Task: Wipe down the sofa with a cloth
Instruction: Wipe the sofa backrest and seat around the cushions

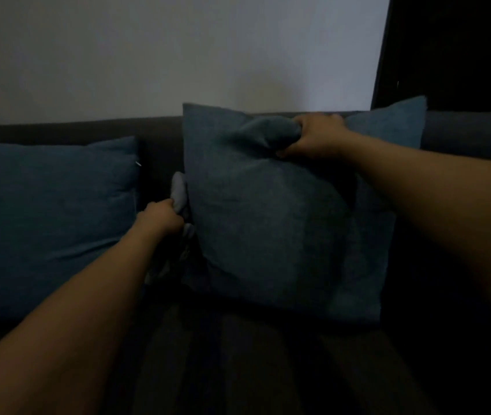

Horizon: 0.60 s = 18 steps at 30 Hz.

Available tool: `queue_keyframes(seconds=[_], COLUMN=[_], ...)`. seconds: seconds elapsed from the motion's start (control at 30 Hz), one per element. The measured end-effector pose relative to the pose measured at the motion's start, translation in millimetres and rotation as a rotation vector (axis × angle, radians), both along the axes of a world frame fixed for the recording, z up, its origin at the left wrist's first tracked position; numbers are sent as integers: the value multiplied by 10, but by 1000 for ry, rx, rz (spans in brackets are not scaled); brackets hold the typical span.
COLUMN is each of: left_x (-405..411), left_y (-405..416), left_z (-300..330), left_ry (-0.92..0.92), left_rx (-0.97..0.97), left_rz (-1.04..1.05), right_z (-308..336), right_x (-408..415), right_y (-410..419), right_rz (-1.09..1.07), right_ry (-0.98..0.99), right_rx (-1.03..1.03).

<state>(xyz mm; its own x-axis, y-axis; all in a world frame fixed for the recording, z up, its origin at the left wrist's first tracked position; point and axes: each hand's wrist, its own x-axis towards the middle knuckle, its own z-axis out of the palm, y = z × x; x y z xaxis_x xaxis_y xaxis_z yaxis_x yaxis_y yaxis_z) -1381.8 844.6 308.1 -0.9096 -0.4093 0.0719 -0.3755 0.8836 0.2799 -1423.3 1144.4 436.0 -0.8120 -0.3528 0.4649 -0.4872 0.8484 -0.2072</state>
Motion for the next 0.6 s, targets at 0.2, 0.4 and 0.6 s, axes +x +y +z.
queue_keyframes(seconds=[0.2, 0.4, 0.6], left_x=[-37, -199, -433], left_y=[349, 693, 1110], left_z=[262, 430, 973], left_ry=[58, 292, 441], left_rx=[140, 334, 395], left_rz=[74, -293, -294], right_z=[331, 971, 1318], right_x=[4, -33, 102], right_y=[-68, -49, -218], right_rz=[-114, -175, -35], right_ry=[517, 927, 1258], right_rx=[-58, -199, -131])
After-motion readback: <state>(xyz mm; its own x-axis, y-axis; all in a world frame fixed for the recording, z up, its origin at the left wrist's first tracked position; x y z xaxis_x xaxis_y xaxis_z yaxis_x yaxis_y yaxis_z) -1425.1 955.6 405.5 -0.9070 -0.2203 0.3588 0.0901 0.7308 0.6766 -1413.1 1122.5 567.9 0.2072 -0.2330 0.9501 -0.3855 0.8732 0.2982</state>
